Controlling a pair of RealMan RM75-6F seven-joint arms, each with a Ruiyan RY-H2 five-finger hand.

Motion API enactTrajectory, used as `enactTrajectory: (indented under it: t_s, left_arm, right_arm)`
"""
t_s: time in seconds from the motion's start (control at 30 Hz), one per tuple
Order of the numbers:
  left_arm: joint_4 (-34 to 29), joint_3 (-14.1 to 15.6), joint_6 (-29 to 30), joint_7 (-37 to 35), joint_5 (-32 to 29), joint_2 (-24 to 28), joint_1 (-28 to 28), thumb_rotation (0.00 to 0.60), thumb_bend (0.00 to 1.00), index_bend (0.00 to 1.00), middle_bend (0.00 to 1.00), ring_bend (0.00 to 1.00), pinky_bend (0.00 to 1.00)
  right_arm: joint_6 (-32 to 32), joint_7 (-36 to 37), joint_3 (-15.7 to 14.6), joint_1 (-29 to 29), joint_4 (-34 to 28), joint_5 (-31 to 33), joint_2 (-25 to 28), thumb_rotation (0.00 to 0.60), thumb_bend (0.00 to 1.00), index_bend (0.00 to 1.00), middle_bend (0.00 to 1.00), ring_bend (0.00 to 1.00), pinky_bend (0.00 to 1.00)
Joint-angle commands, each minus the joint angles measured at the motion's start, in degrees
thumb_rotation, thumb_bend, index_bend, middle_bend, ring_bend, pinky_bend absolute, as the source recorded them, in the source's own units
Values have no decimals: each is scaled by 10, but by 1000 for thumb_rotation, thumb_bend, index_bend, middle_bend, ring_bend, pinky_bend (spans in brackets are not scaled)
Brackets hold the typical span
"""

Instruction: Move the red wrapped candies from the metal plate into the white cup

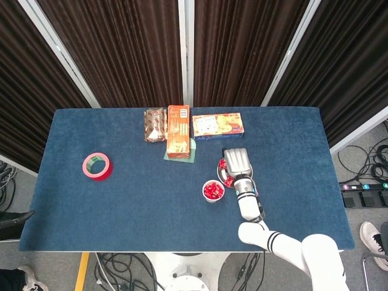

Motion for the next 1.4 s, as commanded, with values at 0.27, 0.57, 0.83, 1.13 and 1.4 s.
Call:
enactTrajectory:
  t_s: [0.27,0.57,0.83,1.13,1.4]
  left_arm:
    - [8,1,-1,-6,1,-3,-1,533,122,126,75,34,110]
    - [10,1,-2,-6,0,-5,-3,535,122,126,75,34,110]
    - [11,1,-4,-6,0,-6,-4,535,122,126,75,34,110]
    - [12,2,-5,-7,0,-6,-4,531,122,126,75,34,110]
    - [8,1,-3,-6,1,-4,-5,533,122,127,75,34,110]
  right_arm:
    - [-4,12,4,-1,28,-12,-21,600,101,484,1000,1000,1000]
    - [-9,8,9,-9,27,-14,-15,600,107,501,1000,1000,1000]
    - [-26,3,14,-6,39,-8,-21,600,121,511,1000,1000,1000]
    - [-33,9,16,-6,38,-14,-20,600,145,585,1000,1000,1000]
    - [-10,16,15,-15,1,-32,2,600,166,616,1000,1000,1000]
